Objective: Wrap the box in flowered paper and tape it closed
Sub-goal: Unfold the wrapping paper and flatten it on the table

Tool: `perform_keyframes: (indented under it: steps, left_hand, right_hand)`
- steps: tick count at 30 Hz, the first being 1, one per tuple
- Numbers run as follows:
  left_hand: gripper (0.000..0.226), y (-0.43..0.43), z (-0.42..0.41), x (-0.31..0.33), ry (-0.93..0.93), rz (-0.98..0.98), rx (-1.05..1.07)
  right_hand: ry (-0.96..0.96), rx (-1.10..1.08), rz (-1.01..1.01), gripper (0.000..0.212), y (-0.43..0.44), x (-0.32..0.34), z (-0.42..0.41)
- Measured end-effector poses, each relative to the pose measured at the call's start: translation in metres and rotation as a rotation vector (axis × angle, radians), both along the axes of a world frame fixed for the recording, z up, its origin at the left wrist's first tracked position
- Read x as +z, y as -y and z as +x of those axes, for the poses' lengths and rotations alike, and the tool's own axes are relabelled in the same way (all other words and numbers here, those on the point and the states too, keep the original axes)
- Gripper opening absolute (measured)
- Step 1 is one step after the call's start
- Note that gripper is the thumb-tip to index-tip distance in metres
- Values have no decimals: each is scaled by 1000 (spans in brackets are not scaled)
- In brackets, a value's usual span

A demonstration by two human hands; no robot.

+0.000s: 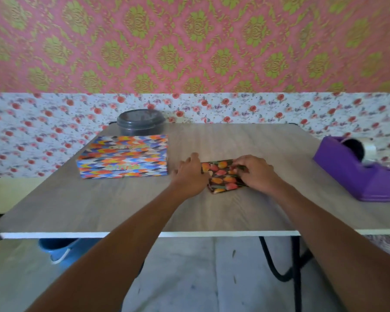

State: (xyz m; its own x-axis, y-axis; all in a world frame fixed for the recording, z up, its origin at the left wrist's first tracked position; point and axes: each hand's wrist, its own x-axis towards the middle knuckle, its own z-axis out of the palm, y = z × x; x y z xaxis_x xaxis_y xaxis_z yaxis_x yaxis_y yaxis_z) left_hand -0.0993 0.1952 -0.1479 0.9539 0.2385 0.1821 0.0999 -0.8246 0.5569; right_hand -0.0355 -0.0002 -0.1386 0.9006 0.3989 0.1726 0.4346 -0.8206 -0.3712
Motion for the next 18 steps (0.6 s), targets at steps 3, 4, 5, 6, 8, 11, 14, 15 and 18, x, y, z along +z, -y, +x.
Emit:
perform_keyframes:
  steps: [3,4,5,6,8,11,14,15,18]
  left_hand:
    - [49,2,19,-3,67,-145,41]
    - [42,3,25,0,97,-226,83]
    - [33,3,30,2,121,-305,131]
    - [24,3,35,3,141,-368,170]
    - [14,4,43,1,201,-470,187]
    - [23,4,50,-4,308,-585,174]
    - [21,-2,53,-10,385,-696,203]
    - [19,-4,53,-10,395,-759,214]
    - [13,-7,48,-8,422,-999,160]
  right_hand:
    - [-24,75,1,25,4,-2,14]
    - [-29,96,22,25,4,-1,19]
    - [-44,113,53,26,3,-1,22]
    - [-55,124,87,26,1,0,24]
    - [-21,135,140,31,-2,-3,28]
    - [75,121,85,80,-1,-11,25]
    - [91,227,-4,100,1,-18,25]
    - [100,257,10,96,2,-19,25]
    - [160,316,73,77,0,-23,32]
